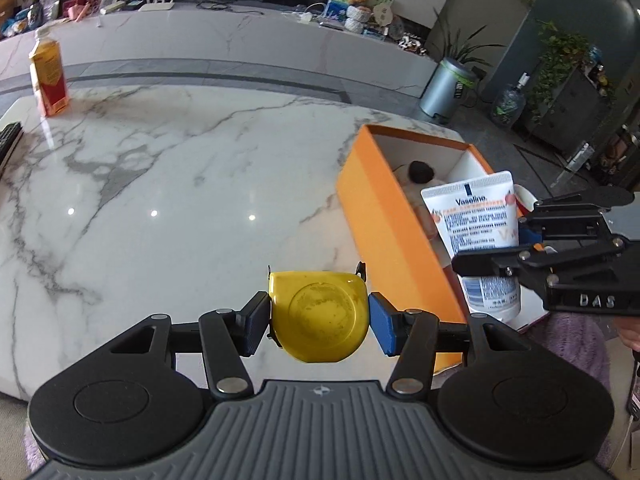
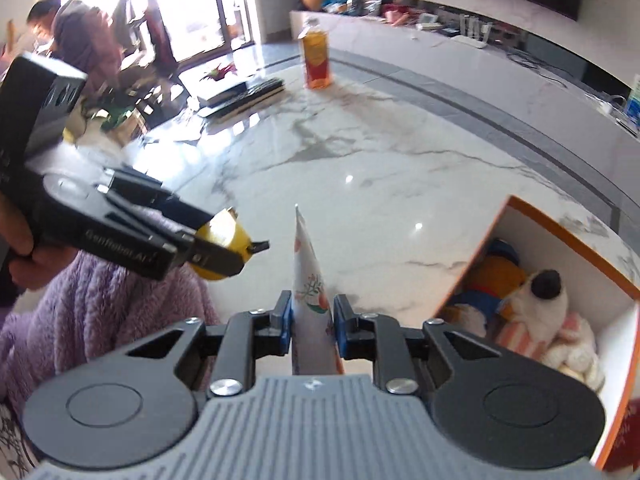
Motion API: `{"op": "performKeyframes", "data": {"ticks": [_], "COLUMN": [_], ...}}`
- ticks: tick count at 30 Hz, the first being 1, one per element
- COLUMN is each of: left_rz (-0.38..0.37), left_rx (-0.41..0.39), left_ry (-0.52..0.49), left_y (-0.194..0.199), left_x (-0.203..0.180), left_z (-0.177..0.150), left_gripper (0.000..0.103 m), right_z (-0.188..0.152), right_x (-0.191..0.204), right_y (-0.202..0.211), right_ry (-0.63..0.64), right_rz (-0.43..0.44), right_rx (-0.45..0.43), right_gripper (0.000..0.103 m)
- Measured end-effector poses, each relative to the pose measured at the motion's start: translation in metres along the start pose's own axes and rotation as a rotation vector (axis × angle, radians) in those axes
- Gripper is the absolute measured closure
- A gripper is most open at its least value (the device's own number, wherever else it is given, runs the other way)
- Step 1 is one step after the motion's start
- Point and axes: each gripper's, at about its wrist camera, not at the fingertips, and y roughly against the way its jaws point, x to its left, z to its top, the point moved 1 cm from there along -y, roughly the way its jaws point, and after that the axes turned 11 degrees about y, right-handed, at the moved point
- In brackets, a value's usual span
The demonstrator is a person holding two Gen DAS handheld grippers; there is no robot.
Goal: Organize objects
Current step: 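Carry the Vaseline tube into the box and open the right tool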
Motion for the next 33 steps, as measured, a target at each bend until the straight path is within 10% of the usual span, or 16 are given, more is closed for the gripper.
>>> {"op": "performKeyframes", "data": {"ticks": [10,33], "left_rz": [-0.096,-0.032], "left_rx": [0.028,0.128], "left_ry": [-0.190,-0.295], "left_y": [-0.034,-0.112], "left_x": [-0.091,-0.129], "left_z": [0.010,0.032], "left_gripper": [0.041,0.041], "right_z": [-0.060,-0.084], "right_x": [-0.083,-0.157], "right_y": [0.031,-0.039], "right_ry": [-0.300,-0.457], "right_rz": [-0.241,-0.158], "right_rx": [0.041,0.023], "right_gripper": [0.081,0.082]}}
